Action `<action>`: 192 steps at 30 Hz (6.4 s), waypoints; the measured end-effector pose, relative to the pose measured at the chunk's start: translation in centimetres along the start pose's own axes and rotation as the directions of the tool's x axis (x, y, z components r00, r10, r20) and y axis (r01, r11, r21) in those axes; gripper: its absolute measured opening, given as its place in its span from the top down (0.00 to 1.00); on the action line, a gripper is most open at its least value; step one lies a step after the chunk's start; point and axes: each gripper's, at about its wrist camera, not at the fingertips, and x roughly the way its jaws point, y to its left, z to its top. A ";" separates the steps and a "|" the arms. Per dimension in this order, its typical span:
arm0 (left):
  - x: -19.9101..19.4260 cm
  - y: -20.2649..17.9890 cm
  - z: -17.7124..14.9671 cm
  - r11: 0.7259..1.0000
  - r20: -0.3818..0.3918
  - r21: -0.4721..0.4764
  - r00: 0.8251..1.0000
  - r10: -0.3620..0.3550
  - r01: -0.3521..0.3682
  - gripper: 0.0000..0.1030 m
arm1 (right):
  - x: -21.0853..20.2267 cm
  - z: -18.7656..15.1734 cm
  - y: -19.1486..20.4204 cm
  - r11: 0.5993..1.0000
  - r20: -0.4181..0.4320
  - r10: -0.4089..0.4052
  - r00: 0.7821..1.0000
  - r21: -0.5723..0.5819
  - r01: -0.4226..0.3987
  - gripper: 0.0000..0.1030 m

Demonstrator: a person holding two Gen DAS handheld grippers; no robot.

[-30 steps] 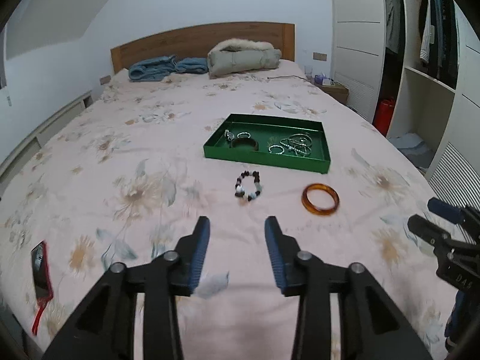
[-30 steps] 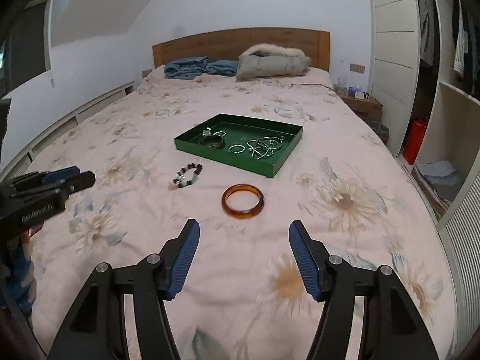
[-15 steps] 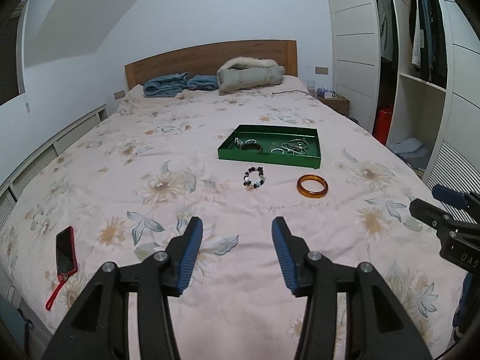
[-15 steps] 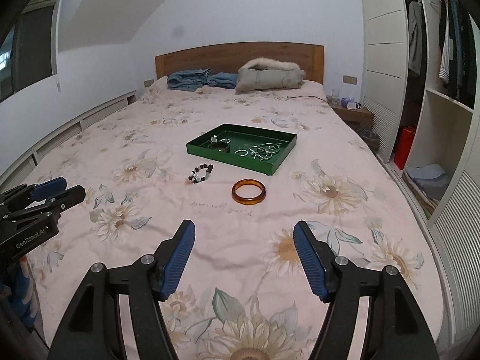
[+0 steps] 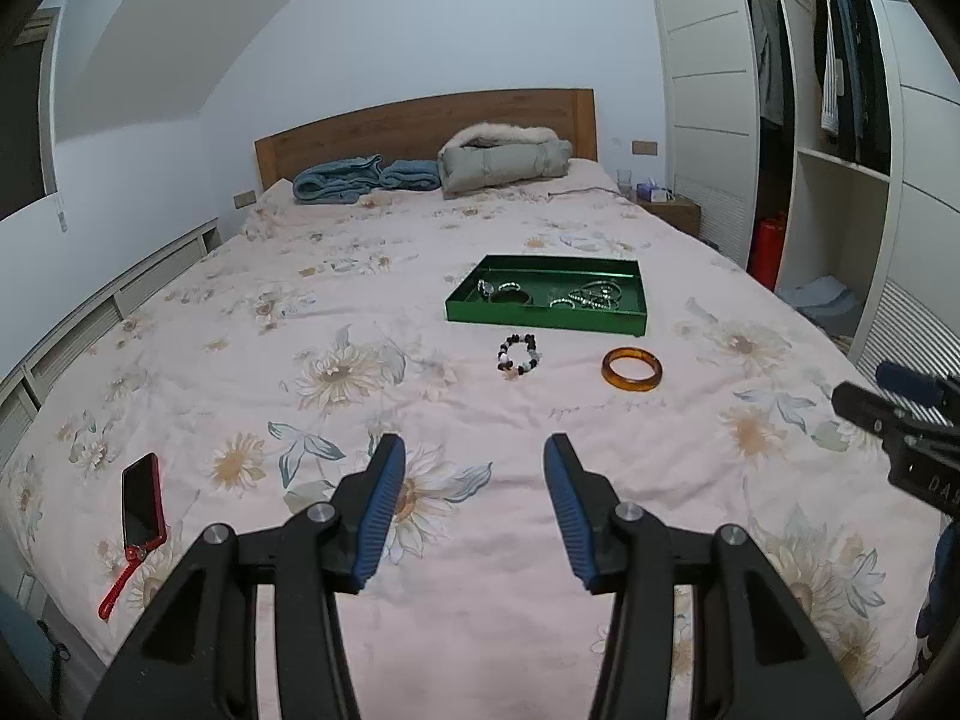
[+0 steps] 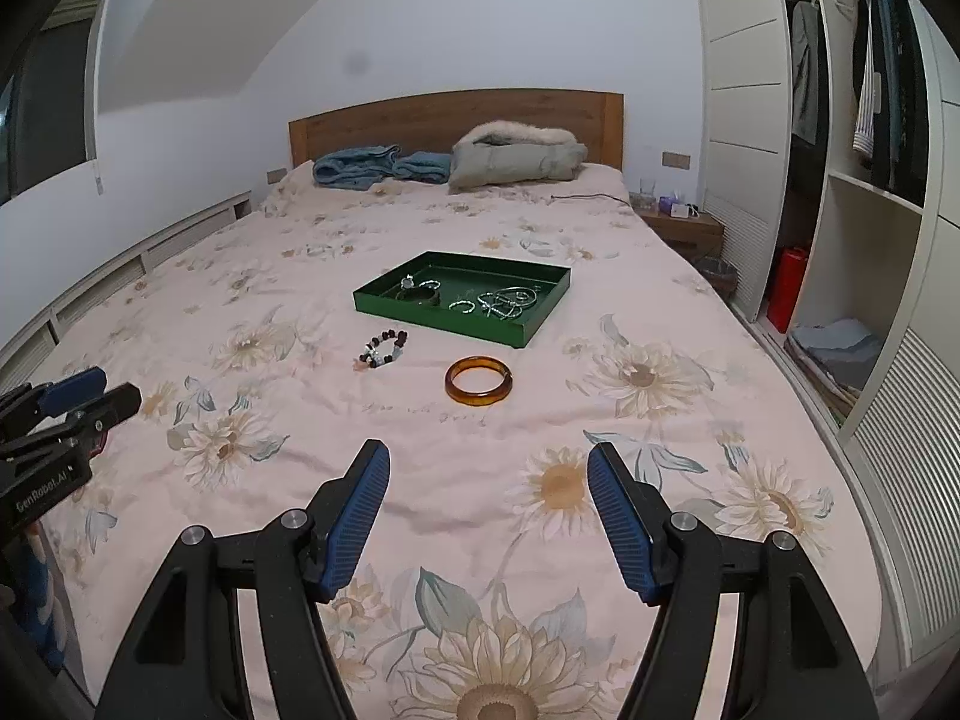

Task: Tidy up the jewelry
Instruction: 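Withdraw both tools from the tray and move toward the beaded bracelet, then grasp the beaded bracelet with the left tool while the right tool grasps the amber bangle, then carry the beaded bracelet and amber bangle into the green tray and release both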

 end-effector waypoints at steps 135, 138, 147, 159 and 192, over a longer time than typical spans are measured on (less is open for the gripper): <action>26.9 -2.5 4.4 0.982 -0.219 -0.056 0.957 -0.190 0.182 0.85 | 24.6 4.0 -0.5 0.980 -0.182 0.099 0.978 -0.153 -0.128 0.90; 24.4 -2.6 4.4 0.982 -0.198 -0.047 0.962 -0.188 0.182 0.85 | 22.5 4.1 -0.3 0.981 -0.162 0.096 0.982 -0.153 -0.121 0.90; 17.2 -3.1 4.2 0.984 -0.137 -0.005 0.975 -0.176 0.177 0.85 | 15.7 3.9 -0.1 0.985 -0.105 0.090 0.990 -0.139 -0.104 0.90; 10.2 -2.5 3.6 0.985 -0.071 0.008 0.983 -0.171 0.172 0.85 | 9.2 4.2 0.0 0.989 -0.036 0.080 0.996 -0.124 -0.083 0.90; 4.3 -3.1 8.0 0.990 0.085 0.059 0.987 -0.135 0.131 0.85 | 1.7 8.8 0.4 0.991 0.154 0.110 0.982 -0.094 -0.096 0.90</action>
